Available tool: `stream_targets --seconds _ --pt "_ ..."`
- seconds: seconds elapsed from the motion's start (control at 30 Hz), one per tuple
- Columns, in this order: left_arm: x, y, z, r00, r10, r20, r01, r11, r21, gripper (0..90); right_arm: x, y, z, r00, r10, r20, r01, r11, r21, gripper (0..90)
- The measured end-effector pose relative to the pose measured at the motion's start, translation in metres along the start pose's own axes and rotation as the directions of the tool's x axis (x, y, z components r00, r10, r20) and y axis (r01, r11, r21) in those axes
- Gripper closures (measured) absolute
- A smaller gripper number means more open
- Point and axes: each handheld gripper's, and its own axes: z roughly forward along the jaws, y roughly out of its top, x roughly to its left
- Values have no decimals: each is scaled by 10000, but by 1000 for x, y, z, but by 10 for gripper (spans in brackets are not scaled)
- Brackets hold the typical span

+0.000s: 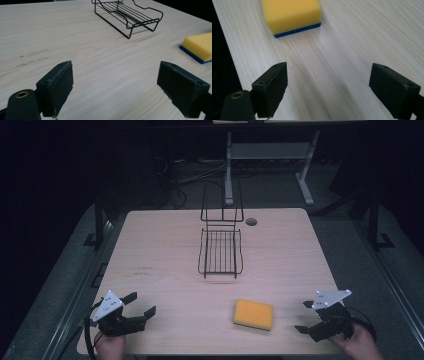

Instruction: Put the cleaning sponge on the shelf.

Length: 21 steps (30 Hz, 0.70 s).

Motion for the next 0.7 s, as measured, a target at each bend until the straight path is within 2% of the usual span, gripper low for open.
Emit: stream_targets --seconds 0.33,0.7 --pt "0 0 0 10000 47 -25 -47 10000 18 128 2 6 2 9998 -86 -154 88 9998 156 150" --pt "-1 -2 -6 9999 54 -147 -55 10000 -44 128 6 20 8 9983 -462 -344 469 9987 192 150"
